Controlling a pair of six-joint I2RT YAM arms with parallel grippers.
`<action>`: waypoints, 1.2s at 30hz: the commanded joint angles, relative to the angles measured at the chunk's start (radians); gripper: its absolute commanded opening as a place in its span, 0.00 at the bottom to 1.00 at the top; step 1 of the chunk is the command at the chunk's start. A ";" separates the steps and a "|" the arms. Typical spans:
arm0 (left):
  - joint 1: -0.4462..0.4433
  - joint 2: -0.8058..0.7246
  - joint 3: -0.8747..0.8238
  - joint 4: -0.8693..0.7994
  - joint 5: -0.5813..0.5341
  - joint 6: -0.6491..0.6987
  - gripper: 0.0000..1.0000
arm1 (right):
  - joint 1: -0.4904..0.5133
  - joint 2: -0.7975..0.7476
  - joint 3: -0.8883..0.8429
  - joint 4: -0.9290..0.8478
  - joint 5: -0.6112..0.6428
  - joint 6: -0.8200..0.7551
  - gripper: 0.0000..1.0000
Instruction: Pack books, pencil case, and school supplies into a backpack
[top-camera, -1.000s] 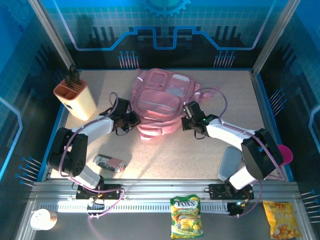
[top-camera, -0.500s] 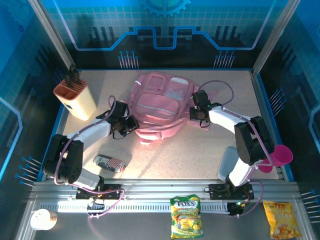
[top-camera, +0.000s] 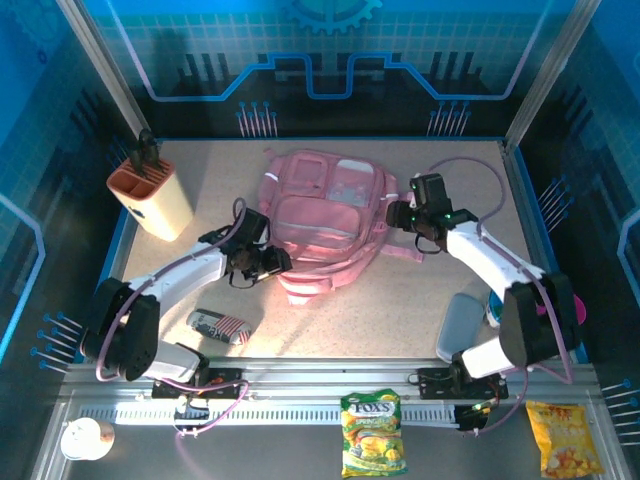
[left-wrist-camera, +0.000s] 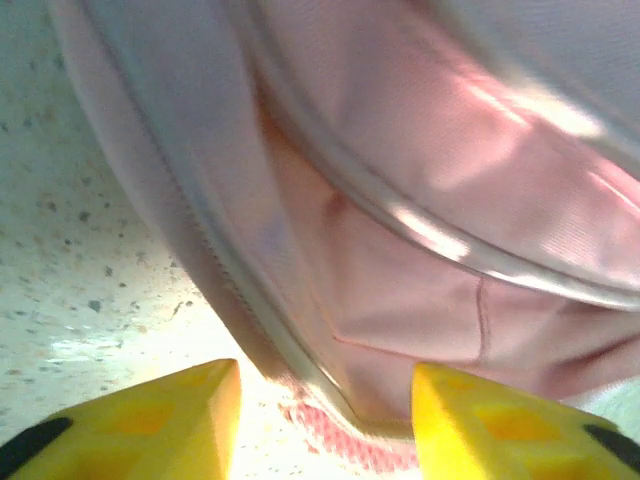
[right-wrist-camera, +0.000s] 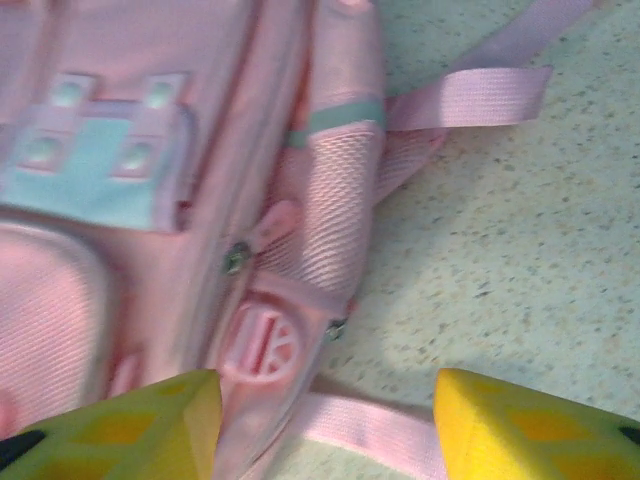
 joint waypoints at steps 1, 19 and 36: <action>-0.003 -0.045 0.115 -0.152 -0.082 0.120 0.57 | -0.001 -0.050 -0.063 0.022 -0.170 0.141 0.61; -0.166 0.200 0.421 -0.027 -0.107 0.725 0.84 | 0.128 0.015 -0.273 0.476 -0.440 0.565 0.55; -0.283 0.431 0.613 -0.195 -0.193 1.143 0.81 | 0.108 0.089 -0.340 0.463 -0.372 0.597 0.51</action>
